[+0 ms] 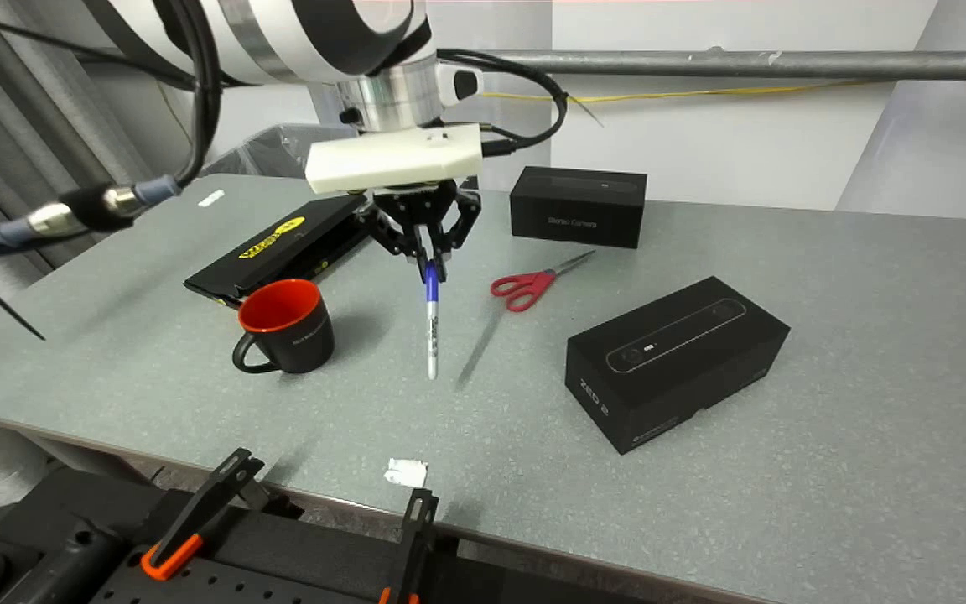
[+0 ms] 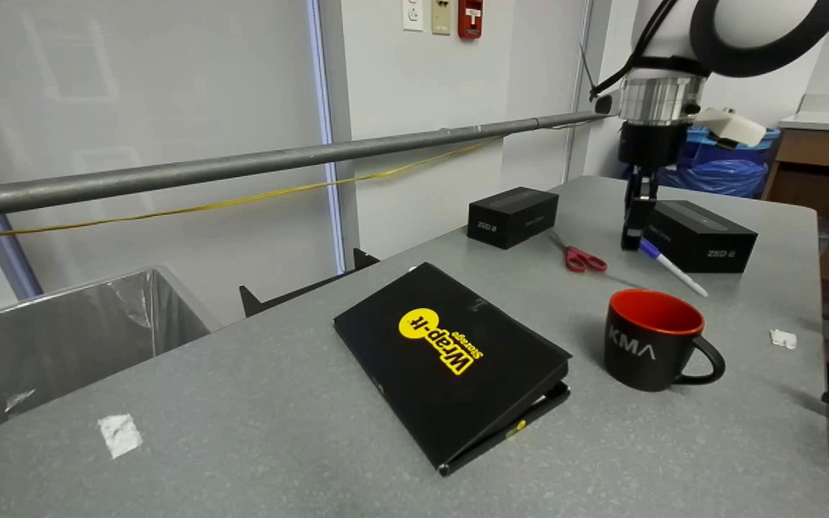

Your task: Take the pen from the black and orange mug and put it on the table

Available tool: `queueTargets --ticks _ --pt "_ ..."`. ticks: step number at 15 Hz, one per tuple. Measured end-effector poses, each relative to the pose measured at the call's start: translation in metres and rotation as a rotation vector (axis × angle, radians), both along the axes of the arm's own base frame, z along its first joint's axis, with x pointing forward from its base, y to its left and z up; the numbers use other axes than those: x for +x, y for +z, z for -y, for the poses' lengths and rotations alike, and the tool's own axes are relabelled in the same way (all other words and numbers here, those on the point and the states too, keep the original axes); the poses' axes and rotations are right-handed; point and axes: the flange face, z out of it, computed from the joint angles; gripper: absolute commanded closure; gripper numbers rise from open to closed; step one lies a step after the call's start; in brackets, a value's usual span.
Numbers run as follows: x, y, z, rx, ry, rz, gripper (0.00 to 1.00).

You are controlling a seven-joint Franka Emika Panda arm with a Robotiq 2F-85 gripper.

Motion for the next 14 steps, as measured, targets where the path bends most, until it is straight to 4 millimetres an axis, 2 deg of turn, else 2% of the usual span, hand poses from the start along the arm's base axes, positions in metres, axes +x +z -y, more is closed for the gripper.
queueTargets --ticks 2,3,4,5,6,12,14 --pt "0.013 -0.017 0.0 -0.002 -0.001 -0.019 0.96" --pt "0.02 -0.023 0.0 -0.003 -0.002 -0.023 0.92" --pt "0.025 -0.028 0.0 -0.003 -0.002 -0.025 0.61" --pt "0.031 -0.031 0.0 -0.003 0.0 -0.025 0.6" --pt "0.035 -0.033 -0.001 -0.003 -0.001 -0.023 0.54" --pt "0.053 -0.034 -0.006 -0.002 0.008 -0.005 0.08" --pt "0.056 -0.033 -0.006 -0.002 0.008 0.0 0.0"
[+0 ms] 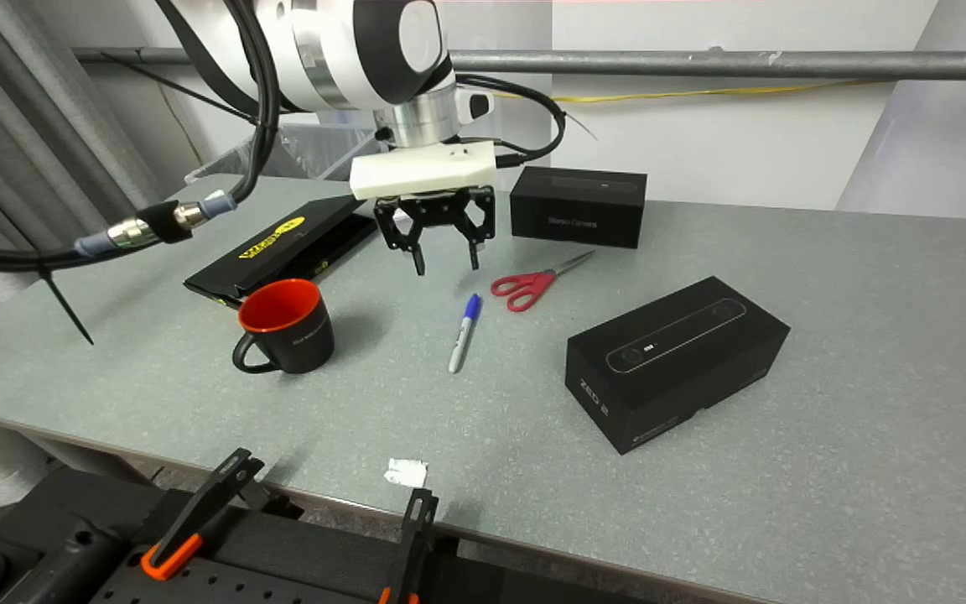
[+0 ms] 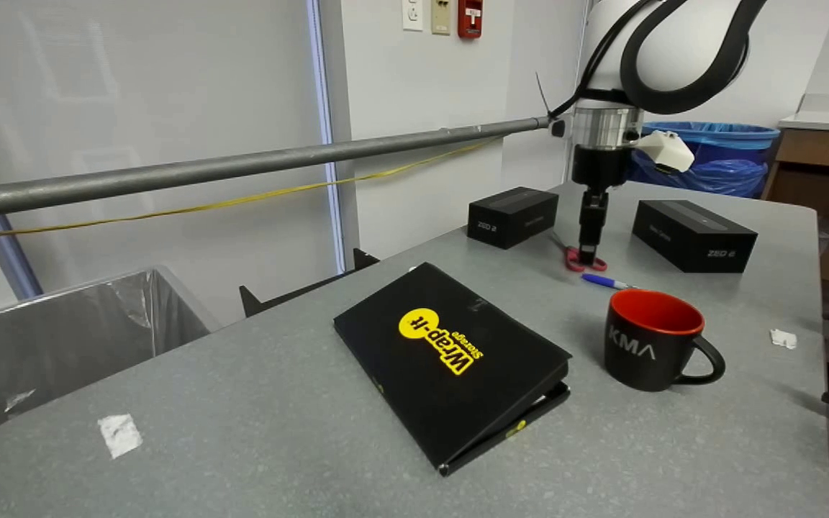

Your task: Take the pen from the black and orange mug and put it on the table

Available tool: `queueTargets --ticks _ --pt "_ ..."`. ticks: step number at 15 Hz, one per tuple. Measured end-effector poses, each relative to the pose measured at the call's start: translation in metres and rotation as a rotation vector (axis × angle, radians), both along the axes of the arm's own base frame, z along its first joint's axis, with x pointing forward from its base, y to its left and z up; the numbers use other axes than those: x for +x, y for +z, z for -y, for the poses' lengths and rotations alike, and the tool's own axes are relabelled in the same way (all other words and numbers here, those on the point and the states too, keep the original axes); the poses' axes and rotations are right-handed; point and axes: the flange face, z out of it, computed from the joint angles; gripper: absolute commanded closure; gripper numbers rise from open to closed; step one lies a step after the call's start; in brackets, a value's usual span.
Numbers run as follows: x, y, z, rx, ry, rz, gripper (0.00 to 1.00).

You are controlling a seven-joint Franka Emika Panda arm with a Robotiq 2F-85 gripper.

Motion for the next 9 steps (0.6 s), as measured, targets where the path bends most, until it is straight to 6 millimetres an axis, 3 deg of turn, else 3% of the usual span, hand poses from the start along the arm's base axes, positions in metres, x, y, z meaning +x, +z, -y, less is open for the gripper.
queueTargets --ticks 9 --pt "0.0055 0.0043 -0.0011 0.001 0.002 0.012 0.0"
